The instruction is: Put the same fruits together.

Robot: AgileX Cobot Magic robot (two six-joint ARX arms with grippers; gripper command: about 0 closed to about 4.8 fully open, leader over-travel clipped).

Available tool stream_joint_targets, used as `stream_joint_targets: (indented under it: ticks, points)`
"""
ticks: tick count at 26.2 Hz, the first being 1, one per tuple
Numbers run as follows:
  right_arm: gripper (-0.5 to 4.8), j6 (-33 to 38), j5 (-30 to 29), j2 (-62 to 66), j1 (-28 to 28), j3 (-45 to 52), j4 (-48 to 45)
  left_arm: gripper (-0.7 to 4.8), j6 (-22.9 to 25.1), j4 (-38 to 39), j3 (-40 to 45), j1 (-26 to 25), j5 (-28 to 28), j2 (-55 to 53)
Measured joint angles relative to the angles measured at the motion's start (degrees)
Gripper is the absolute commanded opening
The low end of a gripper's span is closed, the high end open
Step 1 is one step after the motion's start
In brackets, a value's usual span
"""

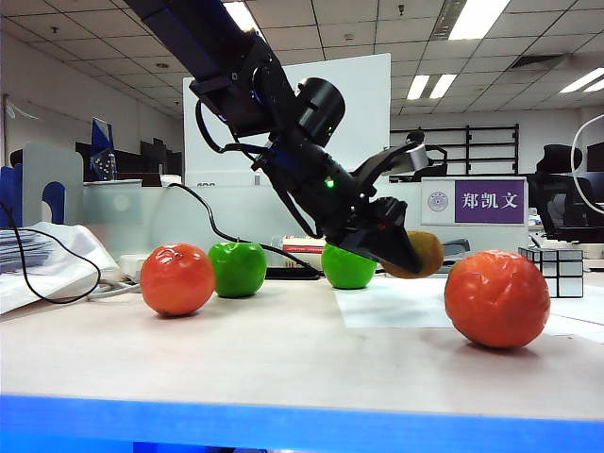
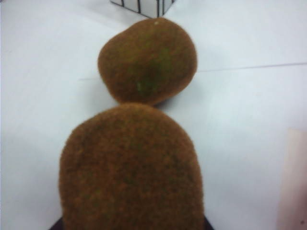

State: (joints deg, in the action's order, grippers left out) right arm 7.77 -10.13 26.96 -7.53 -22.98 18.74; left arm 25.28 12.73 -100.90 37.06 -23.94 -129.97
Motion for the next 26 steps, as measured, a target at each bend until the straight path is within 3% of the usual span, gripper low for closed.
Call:
stream_joint_targets:
  ticks: [11,26]
  points:
    - [0.22,-0.13,0.04,0.2,0.02,0.0,-2.99,-0.06,3.02,0.31,0.02,-0.11,0.87,-3.15]
    - [0.22,-0.13,0.02,0.98,0.02,-0.02,-3.02,-0.06,1.9,-3.08,-0.07,1.66,0.5,-3.23]
